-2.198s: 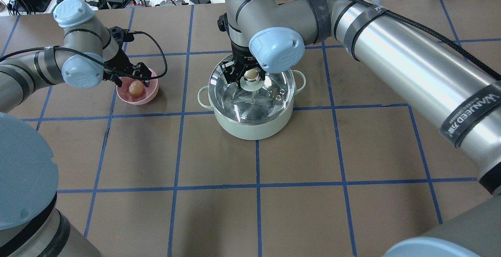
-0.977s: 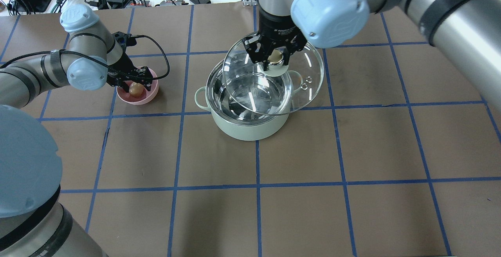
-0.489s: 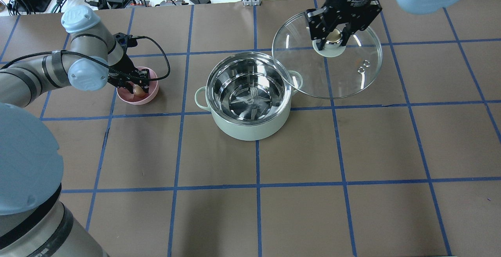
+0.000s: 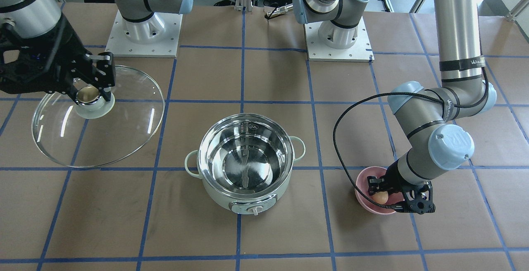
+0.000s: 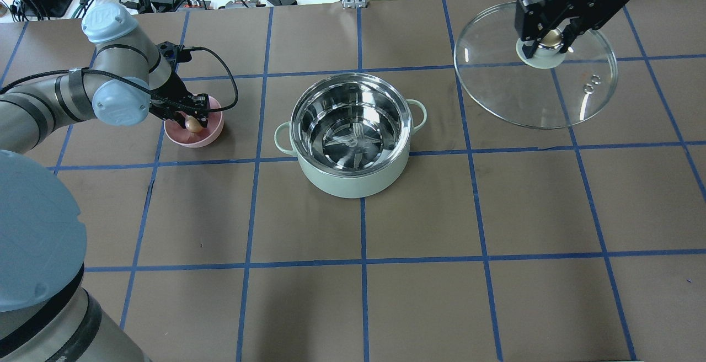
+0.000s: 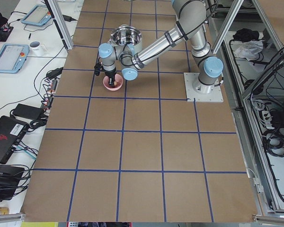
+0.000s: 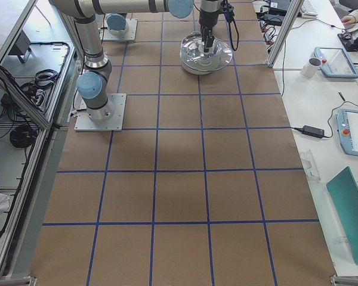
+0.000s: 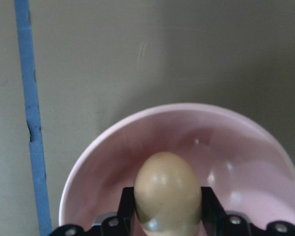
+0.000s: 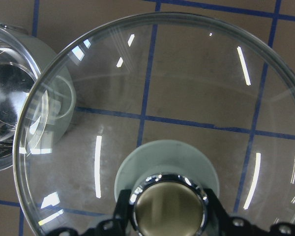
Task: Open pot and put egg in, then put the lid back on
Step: 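Lift the egg out of the pink bowl with the left gripper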
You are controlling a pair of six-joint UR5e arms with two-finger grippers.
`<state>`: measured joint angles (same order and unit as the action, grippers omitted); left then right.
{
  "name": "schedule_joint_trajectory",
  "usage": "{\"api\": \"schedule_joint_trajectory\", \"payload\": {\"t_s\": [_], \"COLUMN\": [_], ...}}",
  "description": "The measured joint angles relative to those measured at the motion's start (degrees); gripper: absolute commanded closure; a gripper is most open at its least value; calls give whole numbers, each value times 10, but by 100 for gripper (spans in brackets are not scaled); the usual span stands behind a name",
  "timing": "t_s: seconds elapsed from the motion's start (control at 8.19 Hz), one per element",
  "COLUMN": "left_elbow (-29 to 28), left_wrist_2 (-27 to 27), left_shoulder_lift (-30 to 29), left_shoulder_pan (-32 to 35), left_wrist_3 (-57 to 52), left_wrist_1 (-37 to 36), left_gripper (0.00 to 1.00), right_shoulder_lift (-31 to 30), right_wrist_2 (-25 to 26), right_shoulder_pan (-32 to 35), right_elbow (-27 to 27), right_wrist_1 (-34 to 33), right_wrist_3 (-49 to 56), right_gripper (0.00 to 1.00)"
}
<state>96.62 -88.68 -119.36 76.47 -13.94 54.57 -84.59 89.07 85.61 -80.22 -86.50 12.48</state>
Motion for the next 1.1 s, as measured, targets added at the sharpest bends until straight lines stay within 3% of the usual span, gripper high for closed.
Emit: {"api": "schedule_joint_trajectory", "payload": {"t_s": [0.24, 0.61, 1.1], "left_elbow": [0, -9, -61], "left_wrist_2": [0, -2, -6], "left_shoulder_lift": [25, 94, 136], "left_shoulder_pan": [2, 16, 150], "left_wrist_3": [7, 25, 184], "left_wrist_1": [7, 82, 107], "left_gripper": [91, 91, 91], "right_shoulder_lift": [-9, -16, -17], "right_wrist_2": [13, 24, 25], "right_shoulder_pan": [-35, -62, -65], "right_elbow": [0, 0, -1], "right_wrist_1": [15, 25, 26], "right_wrist_3": [30, 48, 49], "right_gripper": [100, 100, 100]}}
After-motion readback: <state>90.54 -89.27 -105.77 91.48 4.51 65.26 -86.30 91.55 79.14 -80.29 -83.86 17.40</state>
